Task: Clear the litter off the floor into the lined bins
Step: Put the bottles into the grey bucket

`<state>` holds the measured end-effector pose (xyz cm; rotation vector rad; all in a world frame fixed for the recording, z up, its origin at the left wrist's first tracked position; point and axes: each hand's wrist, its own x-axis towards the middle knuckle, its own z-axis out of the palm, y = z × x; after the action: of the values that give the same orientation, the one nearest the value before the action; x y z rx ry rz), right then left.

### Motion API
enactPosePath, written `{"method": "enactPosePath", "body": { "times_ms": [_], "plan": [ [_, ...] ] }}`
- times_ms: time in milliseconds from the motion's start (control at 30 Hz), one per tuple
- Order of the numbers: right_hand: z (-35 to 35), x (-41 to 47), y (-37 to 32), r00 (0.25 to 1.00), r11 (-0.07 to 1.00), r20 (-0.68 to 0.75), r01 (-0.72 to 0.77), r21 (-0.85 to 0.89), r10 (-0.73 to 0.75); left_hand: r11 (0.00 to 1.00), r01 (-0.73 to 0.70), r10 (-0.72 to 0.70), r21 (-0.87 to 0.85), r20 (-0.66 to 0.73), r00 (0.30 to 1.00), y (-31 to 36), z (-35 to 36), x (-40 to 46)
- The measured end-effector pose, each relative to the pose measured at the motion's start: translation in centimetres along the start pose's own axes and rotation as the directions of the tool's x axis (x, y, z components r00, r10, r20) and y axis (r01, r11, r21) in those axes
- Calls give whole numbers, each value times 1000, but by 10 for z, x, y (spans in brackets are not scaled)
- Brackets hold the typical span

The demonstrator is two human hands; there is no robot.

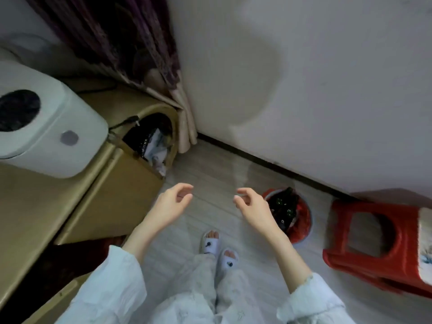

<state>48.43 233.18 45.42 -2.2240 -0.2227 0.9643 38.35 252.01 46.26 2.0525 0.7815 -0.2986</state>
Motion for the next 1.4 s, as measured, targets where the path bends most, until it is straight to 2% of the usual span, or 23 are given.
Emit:
{"method": "enactPosePath", "body": {
  "times_ms": [167, 367, 633, 867, 1000, 1100, 1167, 1267, 1400],
  "plan": [
    [13, -12, -77, 973, 964, 89, 225, -144, -214, 986, 34, -72, -161, -236, 969, -20, -58, -45],
    [63, -42, -159, 880, 866, 308, 440, -240, -362, 912, 4, -192, -411, -418, 888, -58, -117, -111],
    [169, -60, -289, 741, 751, 414, 636, -179, -529, 895, -92, -228, -437, -624, 747, -140, -240, -150],
    [294, -68, -420, 645, 639, 397, 750, -170, -653, 901, -104, -250, -421, -701, 667, -229, -370, -161],
    [334, -69, -473, 617, 603, 309, 783, -152, -724, 908, -111, -259, -405, -748, 611, -255, -420, -163],
    [359, -64, -498, 540, 476, 310, 840, -263, -782, 910, -101, -259, -403, -741, 619, -268, -438, -163],
    [374, -60, -507, 498, 375, 386, 857, -353, -776, 906, -91, -270, -414, -729, 630, -276, -444, -161],
    [392, -58, -507, 481, 260, 495, 854, -450, -724, 906, -70, -277, -418, -709, 649, -285, -446, -157],
    [405, -58, -502, 501, 287, 503, 849, -444, -704, 906, -48, -287, -420, -694, 660, -290, -450, -155]
  ]
}}
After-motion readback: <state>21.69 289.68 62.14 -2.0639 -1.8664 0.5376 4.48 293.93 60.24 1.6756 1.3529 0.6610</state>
